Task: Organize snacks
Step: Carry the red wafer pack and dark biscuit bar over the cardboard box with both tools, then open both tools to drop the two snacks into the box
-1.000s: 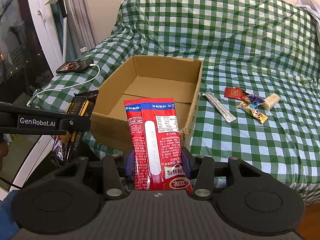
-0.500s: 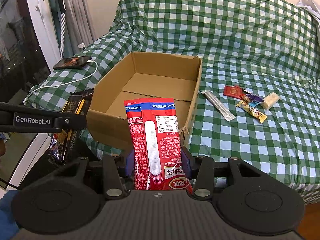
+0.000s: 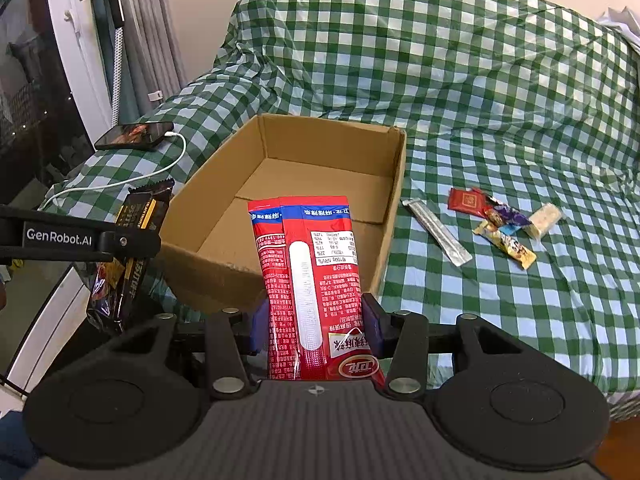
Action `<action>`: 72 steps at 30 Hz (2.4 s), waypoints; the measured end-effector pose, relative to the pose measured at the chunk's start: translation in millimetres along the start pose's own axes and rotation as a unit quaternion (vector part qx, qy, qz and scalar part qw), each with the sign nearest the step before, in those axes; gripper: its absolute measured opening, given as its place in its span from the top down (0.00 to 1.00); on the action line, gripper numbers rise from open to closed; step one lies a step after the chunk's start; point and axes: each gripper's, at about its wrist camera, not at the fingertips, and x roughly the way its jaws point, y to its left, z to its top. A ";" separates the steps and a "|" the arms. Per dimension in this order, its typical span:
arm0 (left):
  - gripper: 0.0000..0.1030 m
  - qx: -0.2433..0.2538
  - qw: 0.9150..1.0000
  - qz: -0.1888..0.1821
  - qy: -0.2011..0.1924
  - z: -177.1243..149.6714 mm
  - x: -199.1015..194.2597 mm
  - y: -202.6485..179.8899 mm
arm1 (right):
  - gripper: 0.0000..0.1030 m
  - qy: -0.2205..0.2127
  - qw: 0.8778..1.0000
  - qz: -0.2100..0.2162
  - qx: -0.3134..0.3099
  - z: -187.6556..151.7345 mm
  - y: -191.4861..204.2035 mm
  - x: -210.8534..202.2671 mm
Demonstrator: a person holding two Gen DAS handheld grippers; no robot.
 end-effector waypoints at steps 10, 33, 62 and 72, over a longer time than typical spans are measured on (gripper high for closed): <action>0.58 -0.009 1.000 0.006 -0.010 36.9 29.0 10.7 | 0.53 0.007 1.000 0.008 0.010 34.6 -1.0 32.8; 0.58 -0.021 0.998 0.028 0.060 78.7 163.3 30.7 | 0.52 0.056 0.996 0.002 0.072 73.9 -16.5 167.2; 0.00 0.008 0.997 0.068 0.044 72.3 181.3 31.0 | 0.35 0.088 0.991 -0.007 0.096 64.5 -24.6 198.5; 0.00 0.024 0.996 0.079 0.024 38.0 107.1 21.5 | 0.12 0.056 0.996 -0.005 0.072 44.3 -9.6 118.6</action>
